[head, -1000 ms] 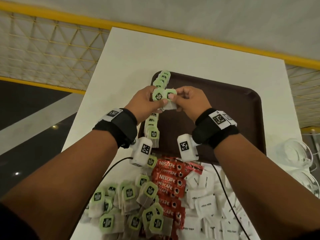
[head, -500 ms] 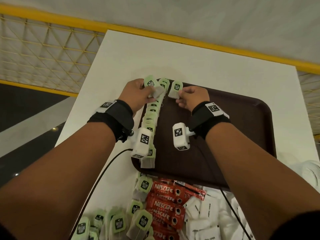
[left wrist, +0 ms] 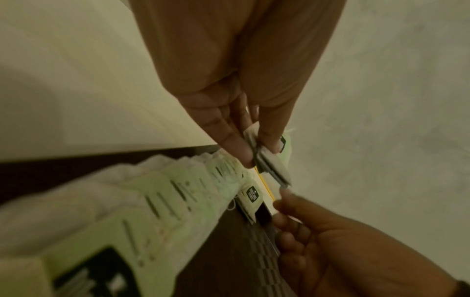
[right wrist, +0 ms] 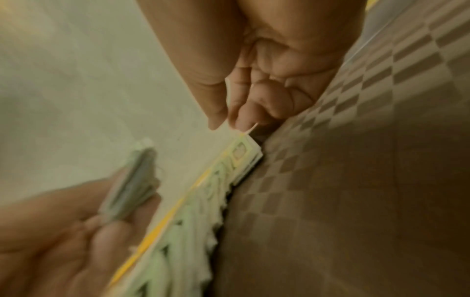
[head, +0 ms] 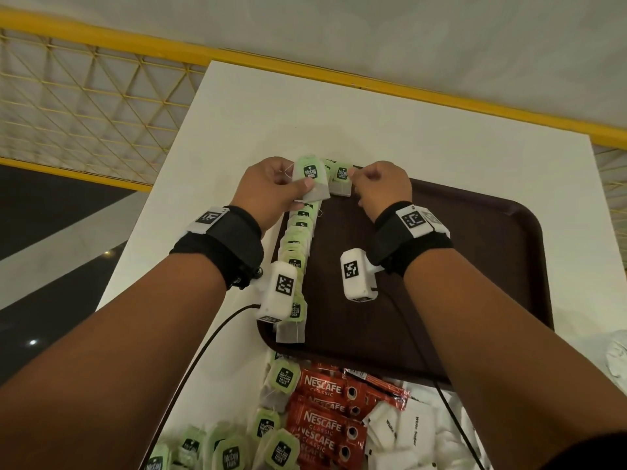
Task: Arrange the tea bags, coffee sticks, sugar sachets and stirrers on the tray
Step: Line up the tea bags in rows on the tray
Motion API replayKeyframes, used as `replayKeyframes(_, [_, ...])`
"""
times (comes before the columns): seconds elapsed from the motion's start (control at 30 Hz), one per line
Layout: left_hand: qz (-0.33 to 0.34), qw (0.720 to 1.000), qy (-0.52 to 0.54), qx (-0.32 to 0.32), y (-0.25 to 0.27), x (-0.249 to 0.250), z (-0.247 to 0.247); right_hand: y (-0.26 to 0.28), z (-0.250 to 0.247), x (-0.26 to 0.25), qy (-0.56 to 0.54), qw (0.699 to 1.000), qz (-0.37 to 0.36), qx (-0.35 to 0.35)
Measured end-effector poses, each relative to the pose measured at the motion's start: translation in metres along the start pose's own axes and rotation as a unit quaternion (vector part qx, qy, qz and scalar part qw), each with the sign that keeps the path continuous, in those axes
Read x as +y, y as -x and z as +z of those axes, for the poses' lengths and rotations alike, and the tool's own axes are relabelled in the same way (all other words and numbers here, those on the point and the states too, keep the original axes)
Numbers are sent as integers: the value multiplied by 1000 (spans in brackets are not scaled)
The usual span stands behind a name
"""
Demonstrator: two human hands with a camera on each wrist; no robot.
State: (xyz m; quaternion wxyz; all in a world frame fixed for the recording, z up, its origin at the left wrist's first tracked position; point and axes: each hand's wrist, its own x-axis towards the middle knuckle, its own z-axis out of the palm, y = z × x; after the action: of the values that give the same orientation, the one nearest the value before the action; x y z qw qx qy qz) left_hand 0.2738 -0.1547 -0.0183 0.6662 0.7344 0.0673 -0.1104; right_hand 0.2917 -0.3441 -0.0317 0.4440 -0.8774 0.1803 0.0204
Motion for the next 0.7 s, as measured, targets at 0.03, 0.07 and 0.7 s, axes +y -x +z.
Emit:
replayKeyframes(0.03, [1,1000,-1,3,-1,0,1,5,-1,-2,-30,999,-9,-26])
replayKeyframes(0.07, [1,1000,1,6,-2,-1,2,11,-1,-5,-66,996,-11,-65])
replayKeyframes(0.7, [-24,998,32,47,-2,-3,0,17,10,9,-65,994,3,-83])
